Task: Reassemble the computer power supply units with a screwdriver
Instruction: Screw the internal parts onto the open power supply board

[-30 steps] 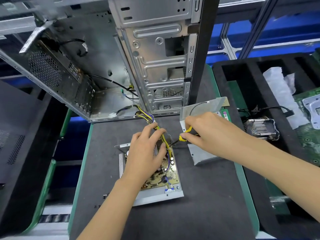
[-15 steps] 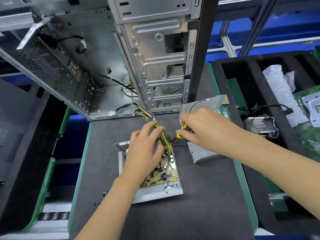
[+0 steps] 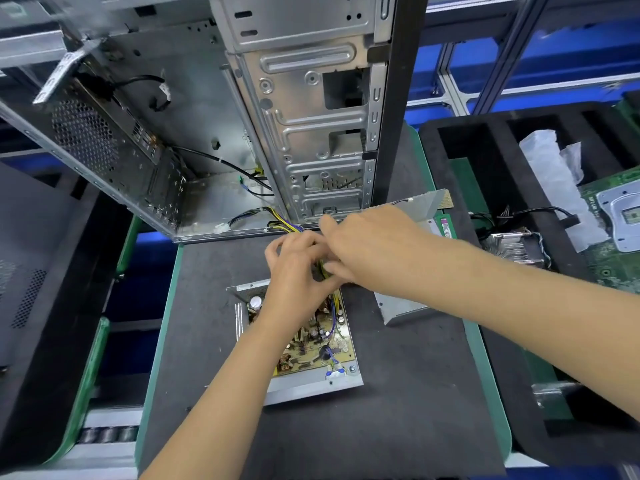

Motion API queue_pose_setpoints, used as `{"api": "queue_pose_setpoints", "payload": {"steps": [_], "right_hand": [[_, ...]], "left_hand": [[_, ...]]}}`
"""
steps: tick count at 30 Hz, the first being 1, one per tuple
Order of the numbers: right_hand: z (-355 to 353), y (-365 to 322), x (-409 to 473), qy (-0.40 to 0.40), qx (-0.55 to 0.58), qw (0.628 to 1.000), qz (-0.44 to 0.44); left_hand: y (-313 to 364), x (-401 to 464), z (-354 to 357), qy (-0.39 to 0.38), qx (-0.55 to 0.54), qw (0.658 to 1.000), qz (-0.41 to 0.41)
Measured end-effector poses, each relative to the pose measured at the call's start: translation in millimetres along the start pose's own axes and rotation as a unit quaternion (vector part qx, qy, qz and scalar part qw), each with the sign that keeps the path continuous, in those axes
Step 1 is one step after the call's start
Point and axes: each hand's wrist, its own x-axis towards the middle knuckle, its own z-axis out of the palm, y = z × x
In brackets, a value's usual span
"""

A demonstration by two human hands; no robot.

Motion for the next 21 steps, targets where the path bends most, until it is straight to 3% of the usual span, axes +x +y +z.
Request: {"api": "queue_pose_setpoints", "payload": {"steps": [3, 7, 11, 16, 21], "right_hand": [[-9, 10, -2, -0.016, 0.065, 0.997, -0.048], [-12, 11, 5, -0.002, 0.032, 0.997, -0.074], [-7, 8, 8, 0.022, 0.014, 0.998, -0.059], [-2, 5, 1, 0.062, -0.056, 0.995, -0.057], [-11, 3, -5, 0.028, -0.081, 0.995, -0.058]], "left_hand": [[-6, 0, -1, 0.005, -0.010, 1.000, -0.011], [-1, 1, -10, -0.014, -0.029, 0.999, -0.010], [9, 6, -18, -0.029, -0.120, 0.992, -0.007], [8, 4, -15, -0.013, -0.122, 0.992, 0.036], [10, 2, -15, -0.015, -0.149, 0.987, 0.062]]}}
